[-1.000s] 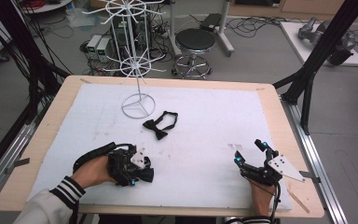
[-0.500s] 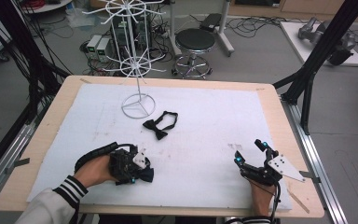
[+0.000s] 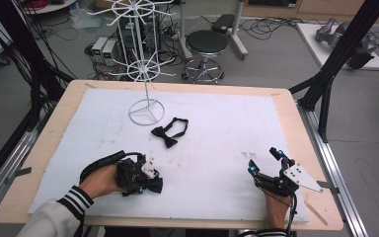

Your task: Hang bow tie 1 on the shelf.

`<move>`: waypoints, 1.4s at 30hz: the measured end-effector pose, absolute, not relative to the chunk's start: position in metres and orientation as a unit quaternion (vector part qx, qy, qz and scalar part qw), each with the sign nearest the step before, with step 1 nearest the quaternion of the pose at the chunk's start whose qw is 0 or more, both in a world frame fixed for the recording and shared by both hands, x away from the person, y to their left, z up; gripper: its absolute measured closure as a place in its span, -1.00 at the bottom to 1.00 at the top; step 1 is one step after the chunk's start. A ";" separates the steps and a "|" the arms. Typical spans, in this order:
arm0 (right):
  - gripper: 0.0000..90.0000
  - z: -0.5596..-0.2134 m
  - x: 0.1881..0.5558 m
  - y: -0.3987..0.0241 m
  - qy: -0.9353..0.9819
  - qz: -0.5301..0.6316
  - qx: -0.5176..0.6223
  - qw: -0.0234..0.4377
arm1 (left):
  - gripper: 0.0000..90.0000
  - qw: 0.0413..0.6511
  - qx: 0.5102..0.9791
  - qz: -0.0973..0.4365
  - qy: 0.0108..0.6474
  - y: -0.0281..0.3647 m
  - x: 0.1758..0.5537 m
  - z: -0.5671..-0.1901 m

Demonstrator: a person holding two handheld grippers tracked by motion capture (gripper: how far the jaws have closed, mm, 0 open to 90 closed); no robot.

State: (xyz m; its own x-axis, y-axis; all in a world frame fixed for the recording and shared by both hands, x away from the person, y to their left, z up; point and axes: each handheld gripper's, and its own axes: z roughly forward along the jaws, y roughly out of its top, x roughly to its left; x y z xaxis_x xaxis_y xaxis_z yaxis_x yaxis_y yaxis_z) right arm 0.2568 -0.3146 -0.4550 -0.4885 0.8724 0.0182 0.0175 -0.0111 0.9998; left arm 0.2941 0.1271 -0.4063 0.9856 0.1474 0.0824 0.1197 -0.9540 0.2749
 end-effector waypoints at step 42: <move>-0.75 -0.455 0.257 -0.315 0.610 0.610 0.365 0.350 | 0.63 0.401 0.887 0.042 0.226 0.185 0.315 -0.372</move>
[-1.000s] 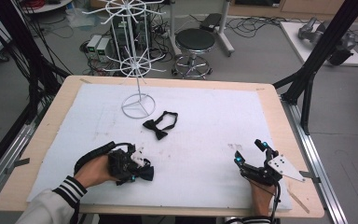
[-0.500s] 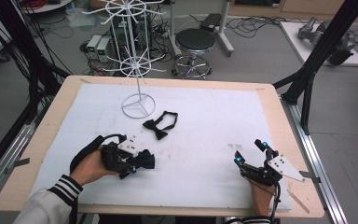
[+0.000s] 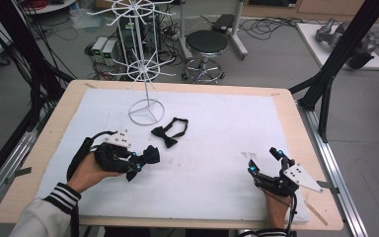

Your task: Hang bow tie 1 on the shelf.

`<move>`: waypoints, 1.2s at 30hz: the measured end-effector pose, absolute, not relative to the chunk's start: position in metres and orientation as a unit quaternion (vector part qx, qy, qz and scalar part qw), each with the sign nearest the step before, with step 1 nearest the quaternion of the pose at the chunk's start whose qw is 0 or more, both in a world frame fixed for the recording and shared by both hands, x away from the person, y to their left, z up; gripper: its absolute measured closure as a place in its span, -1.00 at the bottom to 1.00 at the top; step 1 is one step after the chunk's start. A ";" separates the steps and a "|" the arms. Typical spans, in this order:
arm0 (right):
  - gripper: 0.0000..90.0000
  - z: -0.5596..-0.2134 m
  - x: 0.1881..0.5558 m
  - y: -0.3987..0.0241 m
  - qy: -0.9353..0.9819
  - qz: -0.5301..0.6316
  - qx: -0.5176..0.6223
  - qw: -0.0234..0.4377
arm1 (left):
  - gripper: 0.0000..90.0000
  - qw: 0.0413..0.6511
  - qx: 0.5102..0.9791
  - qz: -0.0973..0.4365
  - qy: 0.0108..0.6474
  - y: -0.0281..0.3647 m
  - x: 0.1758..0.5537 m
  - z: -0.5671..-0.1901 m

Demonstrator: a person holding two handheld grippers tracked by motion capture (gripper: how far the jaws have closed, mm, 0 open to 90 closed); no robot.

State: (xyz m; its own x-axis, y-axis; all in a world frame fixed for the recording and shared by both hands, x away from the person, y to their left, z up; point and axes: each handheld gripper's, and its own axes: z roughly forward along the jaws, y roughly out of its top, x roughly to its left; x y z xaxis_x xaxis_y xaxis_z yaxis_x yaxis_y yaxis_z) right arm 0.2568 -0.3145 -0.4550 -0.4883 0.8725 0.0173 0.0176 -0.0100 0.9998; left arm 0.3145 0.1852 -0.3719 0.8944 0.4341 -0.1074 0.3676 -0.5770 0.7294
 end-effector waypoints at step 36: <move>-0.75 -0.455 0.257 -0.314 0.611 0.610 0.363 0.351 | 0.63 0.557 0.776 0.072 0.286 0.252 0.324 -0.330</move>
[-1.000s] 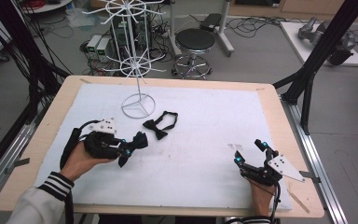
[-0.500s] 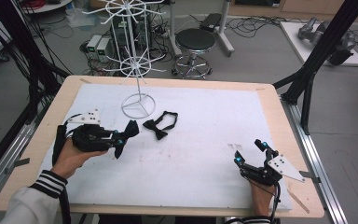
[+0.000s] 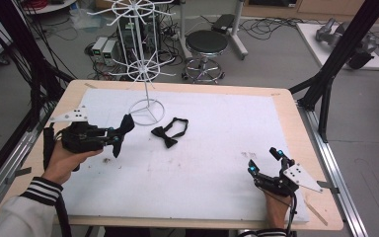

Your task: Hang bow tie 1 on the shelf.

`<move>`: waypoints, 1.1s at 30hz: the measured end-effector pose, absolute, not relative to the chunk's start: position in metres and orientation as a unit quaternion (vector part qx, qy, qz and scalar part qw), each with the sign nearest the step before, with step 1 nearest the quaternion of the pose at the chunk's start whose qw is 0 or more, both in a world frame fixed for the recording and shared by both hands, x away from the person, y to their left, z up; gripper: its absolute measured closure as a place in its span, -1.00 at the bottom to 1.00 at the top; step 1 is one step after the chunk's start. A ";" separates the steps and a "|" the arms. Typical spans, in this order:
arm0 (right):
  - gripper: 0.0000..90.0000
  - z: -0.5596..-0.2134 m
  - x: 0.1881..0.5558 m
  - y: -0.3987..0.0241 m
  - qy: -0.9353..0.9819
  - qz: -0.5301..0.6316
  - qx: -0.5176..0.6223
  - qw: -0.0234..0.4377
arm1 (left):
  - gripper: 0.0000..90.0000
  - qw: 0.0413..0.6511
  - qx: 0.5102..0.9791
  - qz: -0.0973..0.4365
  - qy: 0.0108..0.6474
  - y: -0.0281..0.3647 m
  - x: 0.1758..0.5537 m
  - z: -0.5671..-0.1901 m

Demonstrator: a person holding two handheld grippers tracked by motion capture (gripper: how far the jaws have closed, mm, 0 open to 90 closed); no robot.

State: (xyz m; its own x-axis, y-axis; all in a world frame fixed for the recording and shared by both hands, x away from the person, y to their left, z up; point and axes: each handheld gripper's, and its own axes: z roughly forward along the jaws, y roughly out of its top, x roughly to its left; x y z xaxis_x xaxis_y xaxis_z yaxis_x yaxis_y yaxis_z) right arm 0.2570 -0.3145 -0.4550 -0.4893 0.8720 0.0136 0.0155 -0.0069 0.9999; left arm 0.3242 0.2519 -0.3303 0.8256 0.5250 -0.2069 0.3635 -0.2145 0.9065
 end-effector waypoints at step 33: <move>-0.75 -0.455 0.256 -0.314 0.612 0.609 0.365 0.349 | 0.63 0.588 0.738 0.134 0.303 0.285 0.354 -0.285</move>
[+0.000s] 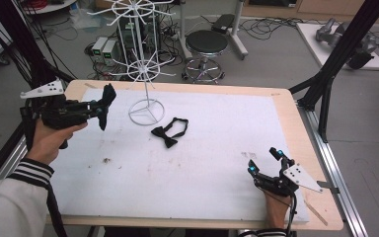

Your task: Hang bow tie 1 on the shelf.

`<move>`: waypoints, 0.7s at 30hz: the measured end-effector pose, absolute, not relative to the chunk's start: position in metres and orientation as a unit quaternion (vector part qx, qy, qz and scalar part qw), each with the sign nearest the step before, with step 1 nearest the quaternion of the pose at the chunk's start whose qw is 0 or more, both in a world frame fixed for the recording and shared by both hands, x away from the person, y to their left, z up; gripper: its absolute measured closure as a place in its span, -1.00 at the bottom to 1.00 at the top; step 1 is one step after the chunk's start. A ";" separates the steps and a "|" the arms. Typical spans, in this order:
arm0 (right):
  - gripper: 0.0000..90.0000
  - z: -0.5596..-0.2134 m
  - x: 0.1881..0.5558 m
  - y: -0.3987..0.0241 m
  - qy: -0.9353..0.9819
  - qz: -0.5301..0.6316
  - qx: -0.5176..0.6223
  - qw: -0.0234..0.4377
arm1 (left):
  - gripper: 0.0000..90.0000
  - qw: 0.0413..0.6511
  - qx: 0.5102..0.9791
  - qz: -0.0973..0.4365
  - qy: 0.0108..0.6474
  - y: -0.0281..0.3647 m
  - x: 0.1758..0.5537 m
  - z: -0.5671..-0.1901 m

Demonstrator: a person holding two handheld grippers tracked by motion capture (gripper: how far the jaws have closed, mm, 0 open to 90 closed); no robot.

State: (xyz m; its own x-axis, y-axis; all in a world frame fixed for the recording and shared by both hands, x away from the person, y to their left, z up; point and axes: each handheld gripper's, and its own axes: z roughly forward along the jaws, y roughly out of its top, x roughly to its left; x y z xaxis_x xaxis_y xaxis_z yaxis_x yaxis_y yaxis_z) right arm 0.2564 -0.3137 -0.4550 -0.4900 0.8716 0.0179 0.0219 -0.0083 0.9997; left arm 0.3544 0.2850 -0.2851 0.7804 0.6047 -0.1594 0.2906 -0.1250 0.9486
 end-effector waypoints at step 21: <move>-0.75 -0.455 0.257 -0.314 0.611 0.609 0.366 0.348 | 0.63 0.590 0.706 0.188 0.344 0.295 0.383 -0.274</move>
